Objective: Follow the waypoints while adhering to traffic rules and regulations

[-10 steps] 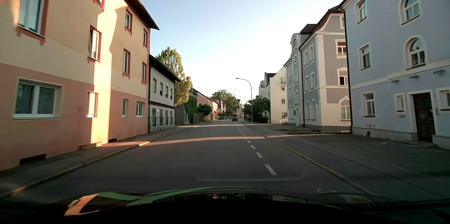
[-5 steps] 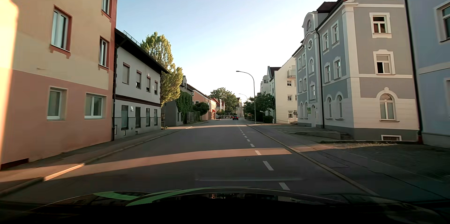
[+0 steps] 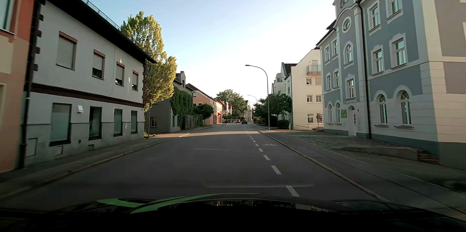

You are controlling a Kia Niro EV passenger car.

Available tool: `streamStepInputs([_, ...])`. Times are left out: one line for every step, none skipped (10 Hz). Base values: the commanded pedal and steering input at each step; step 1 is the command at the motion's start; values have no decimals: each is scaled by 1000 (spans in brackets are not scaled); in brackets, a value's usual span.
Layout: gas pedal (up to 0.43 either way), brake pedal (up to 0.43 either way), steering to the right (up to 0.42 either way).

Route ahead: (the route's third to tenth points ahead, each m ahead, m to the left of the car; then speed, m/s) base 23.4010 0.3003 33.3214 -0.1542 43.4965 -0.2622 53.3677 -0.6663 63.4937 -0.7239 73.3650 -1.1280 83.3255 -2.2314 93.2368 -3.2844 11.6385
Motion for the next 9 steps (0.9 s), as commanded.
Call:
streamStepInputs([130, 0, 2])
streamStepInputs([130, 0, 2])
streamStepInputs([130, 0, 2])
streamStepInputs([130, 0, 2])
streamStepInputs([138, 0, 2])
streamStepInputs([138, 0, 2])
streamStepInputs([138, 0, 2])
streamStepInputs([138, 0, 2])
streamStepInputs([138, 0, 2])
